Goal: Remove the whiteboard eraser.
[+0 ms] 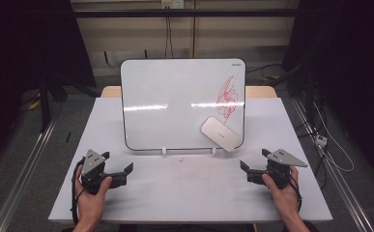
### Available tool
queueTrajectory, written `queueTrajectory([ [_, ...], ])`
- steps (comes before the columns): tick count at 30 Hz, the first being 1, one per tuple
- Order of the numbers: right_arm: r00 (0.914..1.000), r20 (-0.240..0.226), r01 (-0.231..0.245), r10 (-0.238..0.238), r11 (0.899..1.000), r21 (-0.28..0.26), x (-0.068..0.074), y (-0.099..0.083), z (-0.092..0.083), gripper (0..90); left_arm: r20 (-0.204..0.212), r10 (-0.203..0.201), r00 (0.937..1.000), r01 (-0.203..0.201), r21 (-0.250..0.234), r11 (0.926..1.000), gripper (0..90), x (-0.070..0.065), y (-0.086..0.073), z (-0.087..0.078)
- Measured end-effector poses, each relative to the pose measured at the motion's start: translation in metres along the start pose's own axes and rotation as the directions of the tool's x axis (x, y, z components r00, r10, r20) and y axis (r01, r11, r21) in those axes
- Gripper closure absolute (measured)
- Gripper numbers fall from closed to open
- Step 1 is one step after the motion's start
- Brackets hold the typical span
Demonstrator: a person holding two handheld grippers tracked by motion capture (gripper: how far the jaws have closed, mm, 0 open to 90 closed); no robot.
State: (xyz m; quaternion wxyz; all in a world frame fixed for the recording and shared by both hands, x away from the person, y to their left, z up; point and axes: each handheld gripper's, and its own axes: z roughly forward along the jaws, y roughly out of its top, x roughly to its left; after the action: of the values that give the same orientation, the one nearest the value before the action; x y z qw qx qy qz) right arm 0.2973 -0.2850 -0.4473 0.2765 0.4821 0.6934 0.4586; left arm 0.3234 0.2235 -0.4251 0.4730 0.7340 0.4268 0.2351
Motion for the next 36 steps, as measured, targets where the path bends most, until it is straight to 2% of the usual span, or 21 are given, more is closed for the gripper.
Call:
queueTrajectory([
  [7, 1.0000, 0.003, -0.006, 0.006, 1.000, 0.000, 0.001, -0.001, 0.002, 7.4, 0.000, -0.009, 1.0000, 0.009, 0.001, 1.0000, 5.0, 0.000, 0.001, 0.001],
  [8, 0.9999, 0.004, -0.012, 0.012, 1.000, 0.003, 0.002, -0.002, 0.003, 7.7, -0.004, -0.032, 0.9995, 0.032, -0.020, 0.9993, 4.9, 0.000, 0.002, 0.001],
  [9, 0.9999, 0.004, -0.012, 0.012, 1.000, 0.003, 0.002, -0.002, 0.003, 7.7, -0.004, -0.032, 0.9995, 0.032, -0.020, 0.9993, 4.8, 0.000, 0.002, 0.001],
  [12, 0.9998, 0.022, -0.001, 0.000, 1.000, 0.014, 0.002, -0.003, 0.005, 7.8, -0.005, -0.036, 0.9993, 0.036, -0.035, 0.9987, 4.7, 0.002, 0.004, 0.002],
  [15, 0.9994, 0.031, 0.017, -0.018, 1.000, 0.017, 0.003, -0.002, 0.005, 5.4, -0.002, -0.041, 0.9991, 0.041, -0.025, 0.9988, 4.7, 0.004, 0.002, 0.001],
  [17, 0.9995, 0.020, 0.025, -0.025, 0.999, 0.020, 0.004, -0.002, 0.005, 5.1, 0.000, -0.042, 0.9991, 0.042, -0.014, 0.9990, 4.7, 0.005, 0.002, 0.002],
  [18, 0.9997, 0.004, 0.024, -0.024, 0.999, 0.042, 0.006, -0.001, 0.006, 4.7, 0.003, -0.041, 0.9991, 0.041, -0.015, 0.9990, 4.7, 0.004, 0.002, 0.002],
  [20, 0.9996, -0.022, 0.020, -0.018, 0.998, 0.052, 0.010, 0.002, 0.008, 4.5, 0.004, -0.030, 0.9995, 0.030, -0.014, 0.9994, 4.7, 0.004, 0.002, 0.001],
  [21, 0.9984, -0.043, 0.038, -0.035, 0.998, 0.049, 0.011, 0.004, 0.009, 4.2, 0.006, -0.027, 0.9996, 0.027, -0.015, 0.9995, 4.7, 0.003, 0.003, 0.001],
  [23, 0.9960, -0.055, 0.072, -0.070, 0.997, 0.040, 0.016, 0.008, 0.012, 4.2, 0.008, -0.026, 0.9996, 0.027, -0.016, 0.9995, 4.7, 0.003, 0.002, 0.002],
  [26, 0.9945, -0.060, 0.089, -0.086, 0.995, 0.047, 0.021, 0.015, 0.017, 5.6, 0.013, -0.018, 0.9997, 0.019, -0.008, 0.9998, 4.7, 0.003, 0.001, 0.002],
  [29, 0.9903, -0.057, 0.130, -0.127, 0.989, 0.066, 0.025, 0.021, 0.021, 6.4, 0.014, -0.013, 0.9998, 0.013, -0.006, 0.9999, 4.7, 0.002, 0.001, 0.001],
  [32, 0.9876, -0.051, 0.152, -0.148, 0.986, 0.070, 0.029, 0.029, 0.026, 6.1, 0.014, -0.010, 0.9999, 0.010, -0.005, 0.9999, 4.7, 0.003, 0.000, 0.000],
  [36, 0.9775, -0.054, 0.208, -0.204, 0.976, 0.073, 0.037, 0.040, 0.033, 6.2, 0.008, -0.002, 1.0000, 0.002, -0.010, 0.9999, 4.7, 0.004, 0.000, -0.002],
])
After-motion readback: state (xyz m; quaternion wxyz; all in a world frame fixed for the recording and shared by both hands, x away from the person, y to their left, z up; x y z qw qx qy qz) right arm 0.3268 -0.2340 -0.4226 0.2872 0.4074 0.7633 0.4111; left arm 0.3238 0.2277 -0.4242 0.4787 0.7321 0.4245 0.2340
